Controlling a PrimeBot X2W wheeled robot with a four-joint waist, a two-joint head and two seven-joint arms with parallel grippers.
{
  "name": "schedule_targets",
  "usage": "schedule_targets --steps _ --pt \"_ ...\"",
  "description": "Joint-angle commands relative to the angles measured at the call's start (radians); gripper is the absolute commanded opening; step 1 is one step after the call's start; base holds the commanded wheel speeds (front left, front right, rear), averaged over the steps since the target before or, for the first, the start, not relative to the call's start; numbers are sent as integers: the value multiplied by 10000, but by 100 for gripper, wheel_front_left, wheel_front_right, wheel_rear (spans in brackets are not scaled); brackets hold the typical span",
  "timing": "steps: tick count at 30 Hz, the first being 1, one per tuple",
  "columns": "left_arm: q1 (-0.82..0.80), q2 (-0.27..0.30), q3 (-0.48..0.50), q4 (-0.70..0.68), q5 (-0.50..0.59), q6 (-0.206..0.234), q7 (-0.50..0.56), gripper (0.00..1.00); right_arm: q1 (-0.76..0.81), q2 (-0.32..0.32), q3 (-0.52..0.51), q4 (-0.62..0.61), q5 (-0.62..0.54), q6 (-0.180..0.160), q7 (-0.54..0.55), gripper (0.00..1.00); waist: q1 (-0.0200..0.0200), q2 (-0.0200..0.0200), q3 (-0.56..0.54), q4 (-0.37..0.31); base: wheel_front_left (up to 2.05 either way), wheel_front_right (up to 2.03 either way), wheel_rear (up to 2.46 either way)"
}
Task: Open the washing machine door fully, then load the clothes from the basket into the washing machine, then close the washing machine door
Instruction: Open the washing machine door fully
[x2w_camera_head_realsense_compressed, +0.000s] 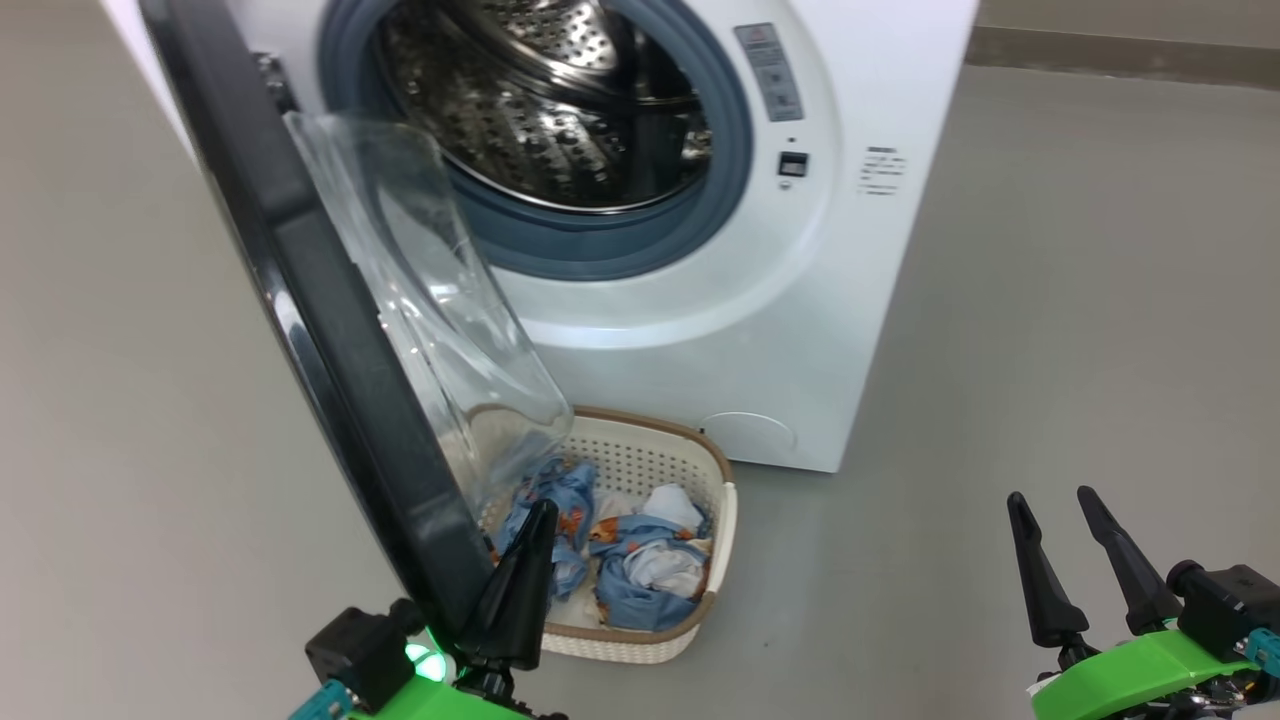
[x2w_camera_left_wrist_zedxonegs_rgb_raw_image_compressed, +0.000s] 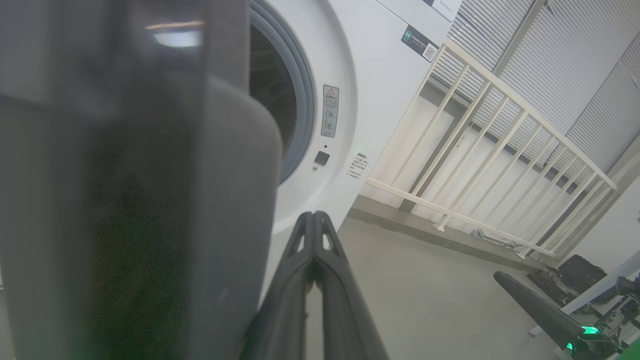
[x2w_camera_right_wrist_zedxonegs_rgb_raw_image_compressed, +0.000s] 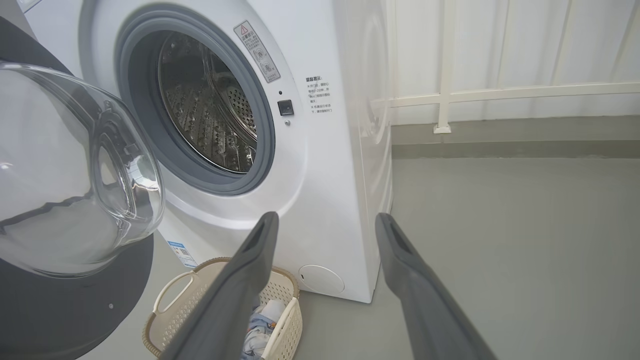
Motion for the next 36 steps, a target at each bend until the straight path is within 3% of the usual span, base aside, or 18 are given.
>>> schedule_targets --steps 1,21,36 --pt "-136 262 653 -222 41 167 -64 0 -115 -218 139 -280 -125 46 -122 100 0 0 9 286 0 0 0" --pt "840 307 1444 -841 475 500 -64 0 -54 -189 121 -289 -142 46 -122 100 0 0 -37 1770 0 0 0" --pt "759 818 3124 -896 453 1050 -64 0 -49 -124 61 -352 -180 46 -122 100 0 0 31 2022 0 0 0"
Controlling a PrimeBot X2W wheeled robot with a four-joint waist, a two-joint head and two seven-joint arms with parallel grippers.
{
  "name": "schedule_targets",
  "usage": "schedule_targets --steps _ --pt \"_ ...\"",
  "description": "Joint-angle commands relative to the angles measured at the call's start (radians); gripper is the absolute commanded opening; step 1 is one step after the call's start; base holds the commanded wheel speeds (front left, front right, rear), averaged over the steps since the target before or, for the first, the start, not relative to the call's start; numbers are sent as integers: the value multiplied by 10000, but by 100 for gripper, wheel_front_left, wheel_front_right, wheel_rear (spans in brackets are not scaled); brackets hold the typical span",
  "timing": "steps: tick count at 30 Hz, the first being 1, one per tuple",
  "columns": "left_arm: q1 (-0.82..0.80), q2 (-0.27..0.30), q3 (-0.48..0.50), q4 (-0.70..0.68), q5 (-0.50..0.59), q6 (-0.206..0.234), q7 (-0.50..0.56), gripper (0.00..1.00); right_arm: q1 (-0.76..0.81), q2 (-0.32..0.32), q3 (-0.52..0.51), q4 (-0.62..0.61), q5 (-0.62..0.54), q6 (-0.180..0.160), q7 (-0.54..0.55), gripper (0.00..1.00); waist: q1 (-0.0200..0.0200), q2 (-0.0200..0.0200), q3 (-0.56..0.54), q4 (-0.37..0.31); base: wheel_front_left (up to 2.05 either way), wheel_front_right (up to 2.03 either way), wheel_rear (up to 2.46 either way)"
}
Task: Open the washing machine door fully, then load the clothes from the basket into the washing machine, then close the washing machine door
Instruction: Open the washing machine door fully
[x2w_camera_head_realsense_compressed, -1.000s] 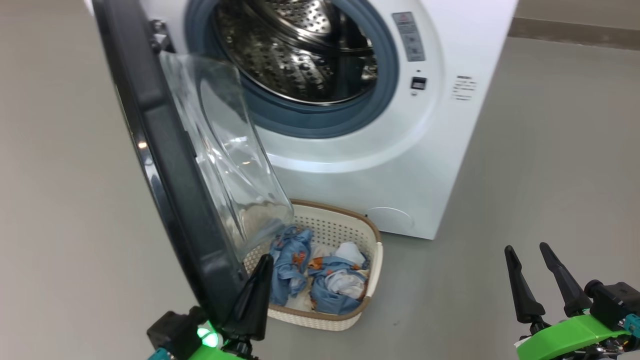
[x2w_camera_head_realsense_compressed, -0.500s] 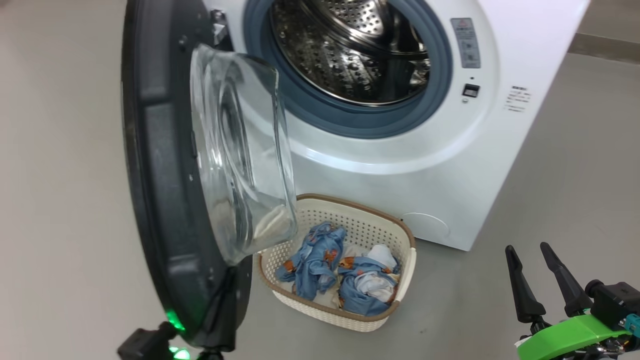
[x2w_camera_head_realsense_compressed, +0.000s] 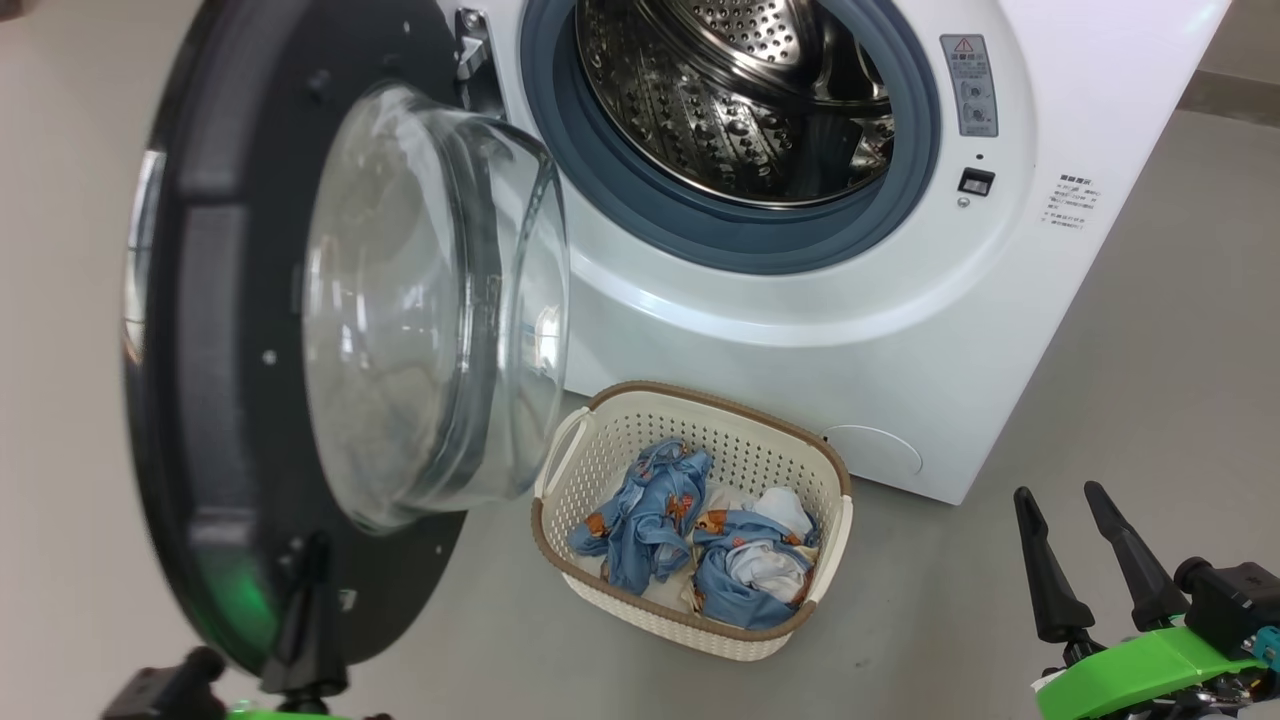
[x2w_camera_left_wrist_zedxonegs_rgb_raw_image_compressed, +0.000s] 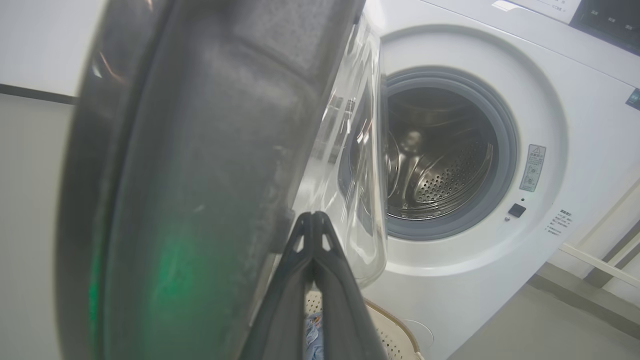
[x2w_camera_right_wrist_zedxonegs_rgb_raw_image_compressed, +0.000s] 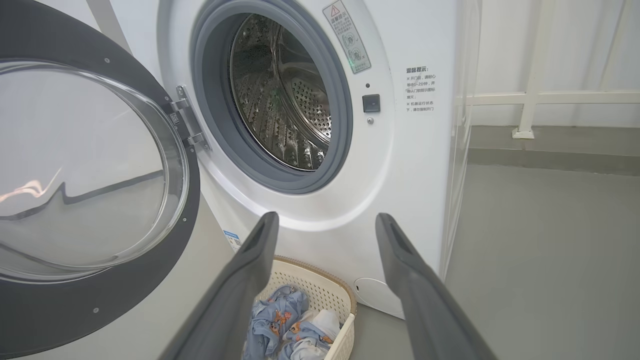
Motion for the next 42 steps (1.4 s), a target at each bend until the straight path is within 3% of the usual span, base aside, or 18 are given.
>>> schedule_targets --steps 1,19,42 --pt "-305 324 686 -291 109 105 -101 0 -51 -162 179 -273 -168 46 -122 100 0 0 26 -2 0 0 0" --pt "-1172 682 3014 138 637 305 -101 0 -260 -500 88 -342 -152 46 -122 100 0 0 622 30 0 0 0" --pt "-3310 1151 5786 2470 1545 -713 -101 0 -807 -1023 309 -396 -138 46 -122 100 0 0 1628 -180 0 0 0"
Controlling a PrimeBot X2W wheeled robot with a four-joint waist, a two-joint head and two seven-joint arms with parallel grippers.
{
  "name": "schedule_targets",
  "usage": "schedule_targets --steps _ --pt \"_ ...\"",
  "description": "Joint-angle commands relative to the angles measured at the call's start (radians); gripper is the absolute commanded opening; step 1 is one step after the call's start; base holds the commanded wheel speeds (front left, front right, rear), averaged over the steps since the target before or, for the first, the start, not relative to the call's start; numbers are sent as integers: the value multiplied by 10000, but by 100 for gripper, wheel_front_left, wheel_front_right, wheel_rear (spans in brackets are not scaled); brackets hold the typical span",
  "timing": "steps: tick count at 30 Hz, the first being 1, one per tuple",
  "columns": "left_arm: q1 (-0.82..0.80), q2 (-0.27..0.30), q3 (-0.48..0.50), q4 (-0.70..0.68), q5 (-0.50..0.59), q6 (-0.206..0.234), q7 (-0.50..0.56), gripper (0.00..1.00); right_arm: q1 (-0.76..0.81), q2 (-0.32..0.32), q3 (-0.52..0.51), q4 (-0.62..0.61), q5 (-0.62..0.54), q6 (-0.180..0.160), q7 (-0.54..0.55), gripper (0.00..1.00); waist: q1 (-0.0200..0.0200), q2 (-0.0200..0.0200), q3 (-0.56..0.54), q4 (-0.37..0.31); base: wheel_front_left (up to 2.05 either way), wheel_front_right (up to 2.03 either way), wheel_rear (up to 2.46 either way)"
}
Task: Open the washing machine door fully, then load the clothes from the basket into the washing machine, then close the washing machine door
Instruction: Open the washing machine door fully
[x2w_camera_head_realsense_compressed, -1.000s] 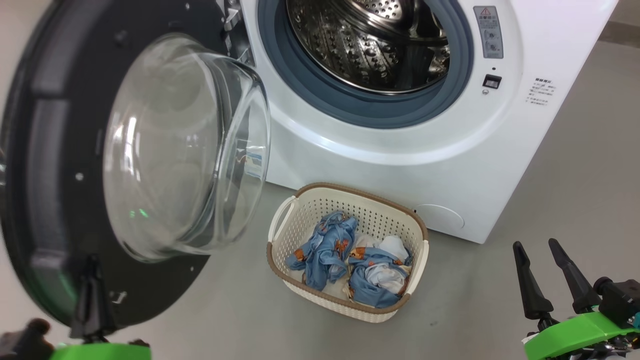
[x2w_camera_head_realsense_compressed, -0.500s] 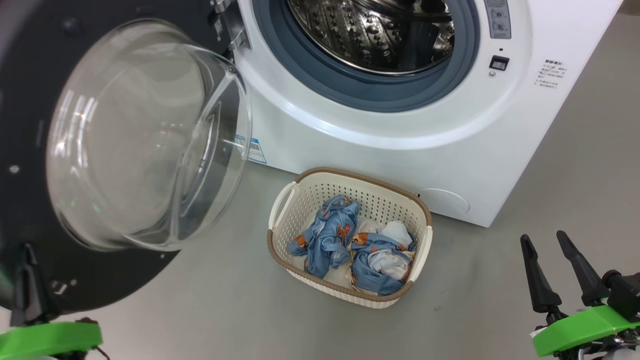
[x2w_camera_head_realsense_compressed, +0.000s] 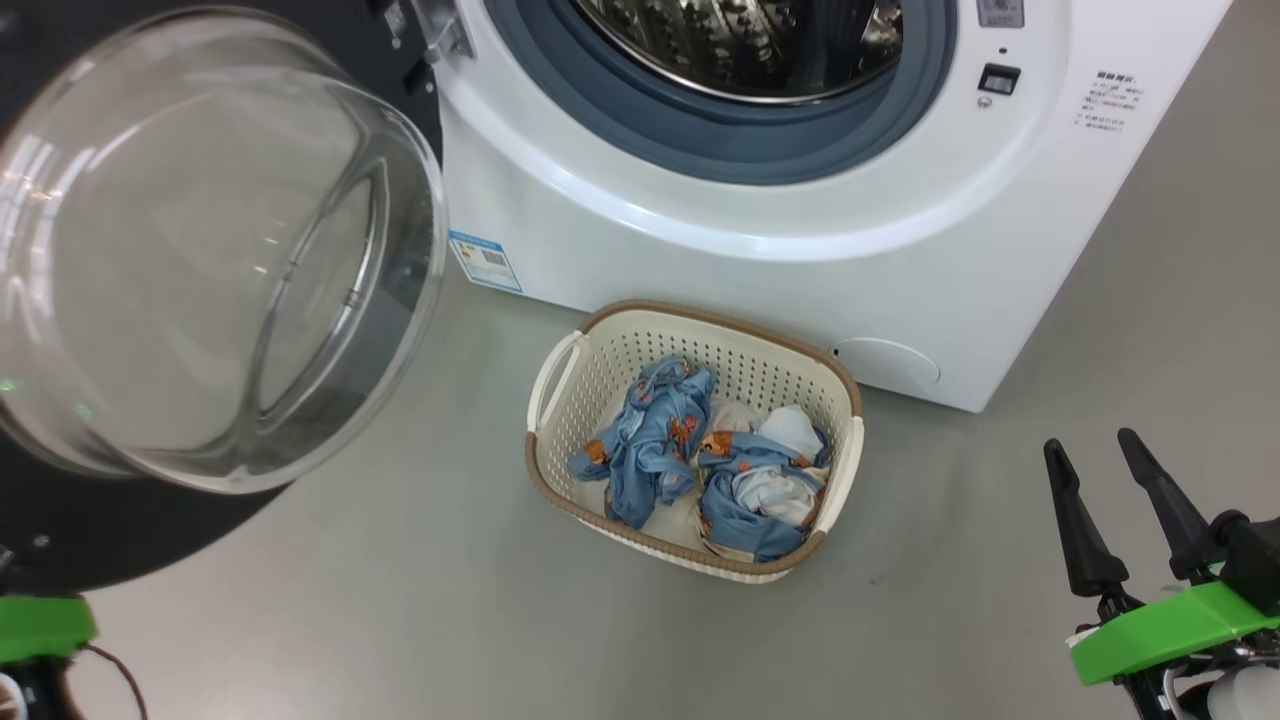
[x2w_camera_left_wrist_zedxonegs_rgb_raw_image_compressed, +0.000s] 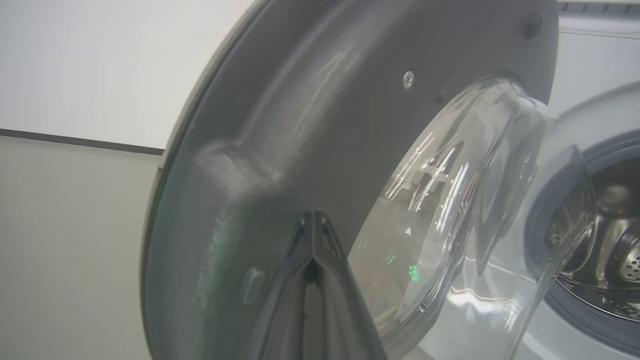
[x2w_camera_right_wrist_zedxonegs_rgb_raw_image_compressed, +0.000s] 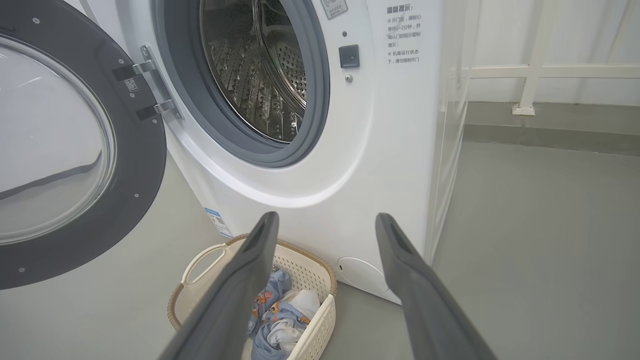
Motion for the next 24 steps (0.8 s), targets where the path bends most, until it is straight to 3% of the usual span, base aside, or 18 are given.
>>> schedule_targets --steps 1,8,24 --pt "-423 599 481 -110 132 -12 -63 0 -276 -231 229 -262 -123 46 -122 100 -1 0 169 -50 0 0 0" --pt "-1376 1282 1411 1030 464 -348 -63 0 -648 -499 294 -322 -122 46 -122 100 -1 0 805 -148 0 0 0" --pt "-3059 1947 2624 2580 1248 -511 -63 0 -1337 -845 371 -450 -205 46 -122 100 -1 0 2134 -236 0 0 0"
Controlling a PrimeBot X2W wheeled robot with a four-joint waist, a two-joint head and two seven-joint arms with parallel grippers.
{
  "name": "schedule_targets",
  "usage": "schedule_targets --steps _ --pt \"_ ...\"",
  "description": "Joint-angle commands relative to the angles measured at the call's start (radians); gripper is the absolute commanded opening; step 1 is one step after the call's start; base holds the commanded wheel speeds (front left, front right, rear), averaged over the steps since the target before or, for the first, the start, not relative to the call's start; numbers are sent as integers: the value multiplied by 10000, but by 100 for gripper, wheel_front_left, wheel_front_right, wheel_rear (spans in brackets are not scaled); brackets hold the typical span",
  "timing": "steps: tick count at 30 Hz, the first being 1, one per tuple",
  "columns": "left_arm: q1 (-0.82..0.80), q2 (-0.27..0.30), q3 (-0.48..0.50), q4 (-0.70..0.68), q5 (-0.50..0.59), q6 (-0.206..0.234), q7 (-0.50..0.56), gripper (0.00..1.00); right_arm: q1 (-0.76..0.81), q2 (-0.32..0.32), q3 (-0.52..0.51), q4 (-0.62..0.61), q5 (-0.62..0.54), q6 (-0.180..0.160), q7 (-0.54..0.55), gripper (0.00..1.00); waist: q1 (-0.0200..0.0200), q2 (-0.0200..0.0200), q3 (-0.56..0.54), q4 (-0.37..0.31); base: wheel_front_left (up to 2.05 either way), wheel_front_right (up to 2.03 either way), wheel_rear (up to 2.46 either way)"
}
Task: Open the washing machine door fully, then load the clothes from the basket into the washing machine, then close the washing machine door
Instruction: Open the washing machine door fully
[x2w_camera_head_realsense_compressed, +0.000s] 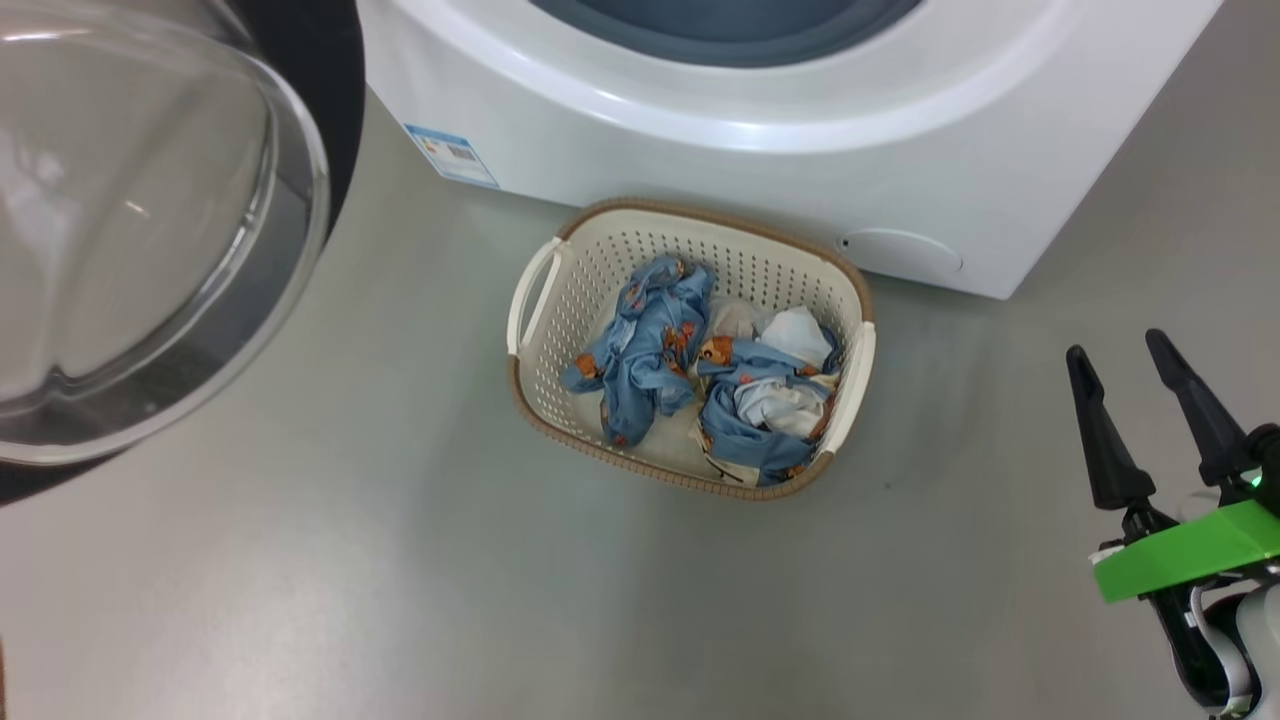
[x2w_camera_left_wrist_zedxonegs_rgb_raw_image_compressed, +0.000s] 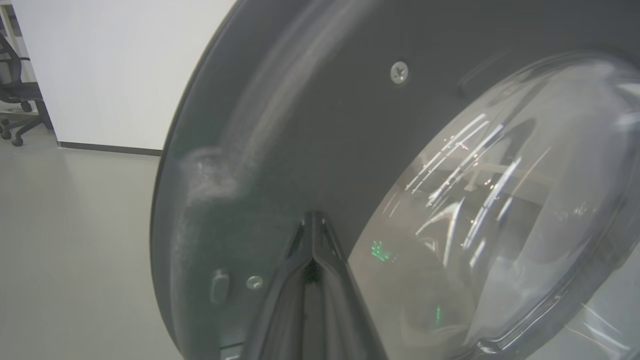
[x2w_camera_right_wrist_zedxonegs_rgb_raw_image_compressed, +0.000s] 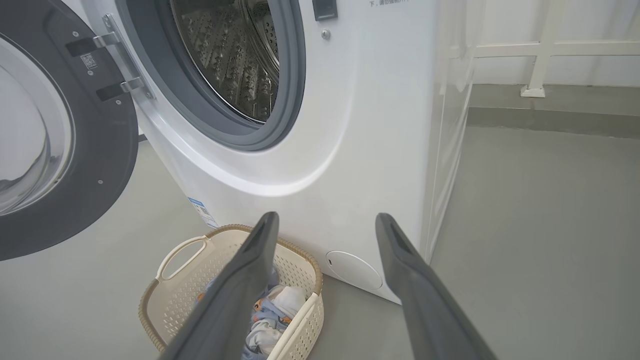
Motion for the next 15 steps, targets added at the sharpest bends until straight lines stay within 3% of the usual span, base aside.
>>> schedule_targets --steps 1,15 --pt "-234 802 318 -40 194 11 -51 0 -135 -208 217 -257 -146 46 -120 100 0 0 290 -56 0 0 0" --pt "-1027 1242 1074 657 687 -51 -51 0 -441 -294 224 -237 -133 46 -120 100 0 0 668 -255 0 0 0"
